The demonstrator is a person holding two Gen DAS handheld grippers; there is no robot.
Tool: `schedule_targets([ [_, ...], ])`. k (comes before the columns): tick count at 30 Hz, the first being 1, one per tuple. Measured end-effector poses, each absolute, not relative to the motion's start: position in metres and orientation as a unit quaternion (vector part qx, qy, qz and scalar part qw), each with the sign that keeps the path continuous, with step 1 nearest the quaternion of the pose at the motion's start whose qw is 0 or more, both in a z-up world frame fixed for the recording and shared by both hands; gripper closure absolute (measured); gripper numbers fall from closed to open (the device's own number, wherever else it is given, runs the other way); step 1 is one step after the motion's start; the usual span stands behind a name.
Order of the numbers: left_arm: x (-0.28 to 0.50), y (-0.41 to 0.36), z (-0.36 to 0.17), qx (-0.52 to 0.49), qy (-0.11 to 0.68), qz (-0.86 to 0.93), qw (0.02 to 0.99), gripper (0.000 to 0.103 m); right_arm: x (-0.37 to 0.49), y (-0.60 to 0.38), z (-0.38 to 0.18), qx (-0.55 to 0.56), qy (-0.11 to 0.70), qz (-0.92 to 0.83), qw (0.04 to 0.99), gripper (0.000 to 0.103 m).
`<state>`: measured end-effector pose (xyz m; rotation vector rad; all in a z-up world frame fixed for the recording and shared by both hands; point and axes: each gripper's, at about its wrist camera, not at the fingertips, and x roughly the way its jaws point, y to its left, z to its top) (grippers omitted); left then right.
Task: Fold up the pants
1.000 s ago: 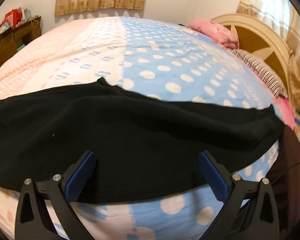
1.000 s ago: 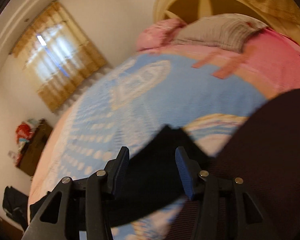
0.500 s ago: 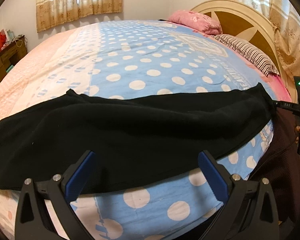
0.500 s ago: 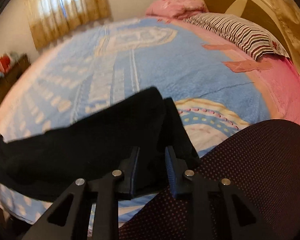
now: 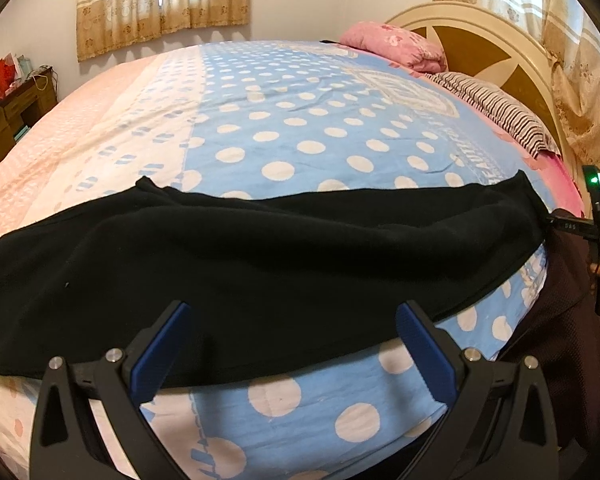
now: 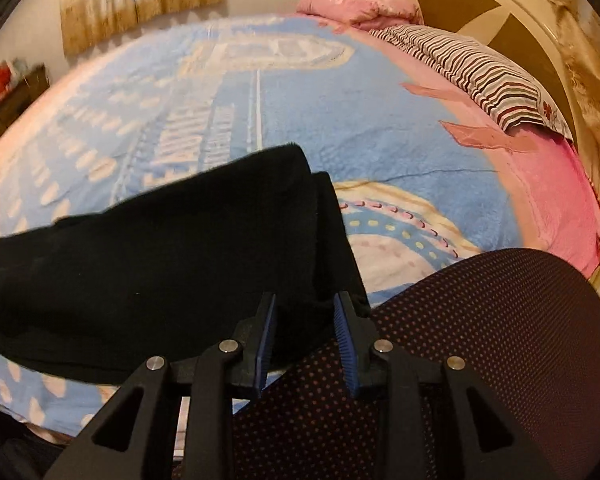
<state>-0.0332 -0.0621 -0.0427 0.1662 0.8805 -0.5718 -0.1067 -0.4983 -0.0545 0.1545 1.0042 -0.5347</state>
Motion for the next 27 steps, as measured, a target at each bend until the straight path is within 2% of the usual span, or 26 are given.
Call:
schedule_targets([
  [2,-0.034,-0.062,-0.042,0.078,0.419,-0.274,0.862,0.0,-0.103,-0.5,-0.056,0.067,0.486,-0.249,0.835,0.074],
  [3,-0.035,-0.062,-0.042,0.079,0.418,-0.276,0.862,0.0,-0.102,-0.5,-0.057,0.065,0.49,-0.244,0.834,0.079],
  [4,-0.035,-0.063,-0.042,0.08,0.419,-0.277,0.861,0.0,-0.101,-0.502,-0.056,0.074,0.493,-0.235,0.834,0.098],
  [7,-0.037,-0.063,-0.04,0.085,0.413,-0.279,0.863,0.0,-0.108,-0.506,-0.034,0.116,0.463,-0.215,0.852,0.098],
  [10,-0.038,-0.063,-0.036,0.081,0.408,-0.283,0.864,0.0,-0.115,-0.507,0.018,0.174,0.395,-0.17,0.886,0.098],
  [17,-0.055,-0.071,-0.024,0.083,0.389,-0.329,0.856,0.0,-0.108,-0.498,0.127,0.217,0.276,-0.111,0.93,0.098],
  [23,-0.061,-0.07,-0.013,0.091,0.371,-0.336,0.861,0.0,-0.09,-0.474,0.189,0.204,0.207,-0.073,0.954,0.098],
  [27,-0.057,-0.061,-0.018,0.045,0.396,-0.357,0.845,0.0,-0.078,-0.459,0.217,0.181,0.183,-0.077,0.963,0.098],
])
